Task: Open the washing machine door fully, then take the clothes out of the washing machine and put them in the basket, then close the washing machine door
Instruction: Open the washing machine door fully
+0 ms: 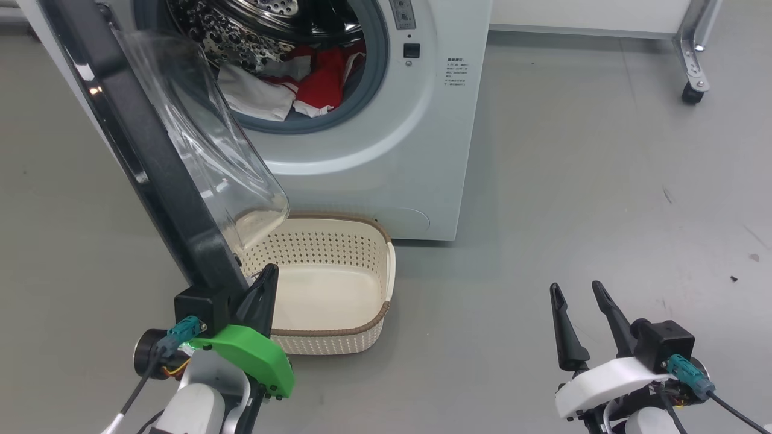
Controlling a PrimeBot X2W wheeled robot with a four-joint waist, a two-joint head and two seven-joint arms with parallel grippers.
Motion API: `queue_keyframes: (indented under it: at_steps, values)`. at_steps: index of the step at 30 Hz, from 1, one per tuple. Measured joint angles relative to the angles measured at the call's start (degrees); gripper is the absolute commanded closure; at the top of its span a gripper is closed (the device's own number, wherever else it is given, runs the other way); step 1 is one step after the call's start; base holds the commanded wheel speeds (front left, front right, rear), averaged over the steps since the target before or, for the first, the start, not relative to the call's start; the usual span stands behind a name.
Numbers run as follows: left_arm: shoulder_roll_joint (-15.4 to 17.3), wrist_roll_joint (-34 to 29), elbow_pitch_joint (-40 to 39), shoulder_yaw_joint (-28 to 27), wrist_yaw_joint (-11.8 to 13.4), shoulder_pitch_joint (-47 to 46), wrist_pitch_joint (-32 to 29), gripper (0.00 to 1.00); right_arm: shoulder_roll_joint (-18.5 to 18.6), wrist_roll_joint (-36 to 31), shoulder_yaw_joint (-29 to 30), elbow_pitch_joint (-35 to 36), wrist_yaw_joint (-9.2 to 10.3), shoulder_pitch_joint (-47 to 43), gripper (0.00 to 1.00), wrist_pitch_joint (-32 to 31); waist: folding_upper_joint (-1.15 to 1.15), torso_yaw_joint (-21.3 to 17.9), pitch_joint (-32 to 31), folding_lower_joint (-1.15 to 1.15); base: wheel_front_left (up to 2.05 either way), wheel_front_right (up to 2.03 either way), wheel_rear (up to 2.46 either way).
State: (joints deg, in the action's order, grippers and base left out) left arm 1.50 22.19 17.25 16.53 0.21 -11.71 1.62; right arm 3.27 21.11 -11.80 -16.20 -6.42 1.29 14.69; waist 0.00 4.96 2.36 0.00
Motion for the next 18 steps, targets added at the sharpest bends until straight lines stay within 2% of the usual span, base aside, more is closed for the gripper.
queue_keyframes:
  at_steps: [18]
  values:
    - [-0.05,1.37,1.16,-1.6,1.2,-0.01,1.55,1.0,-0.04,-0.6,-0.93,-0.83,-0.07,-0.83,0.0,-0.01,0.0,7.16,-0.43,0.0,0.0,0.0,0.0]
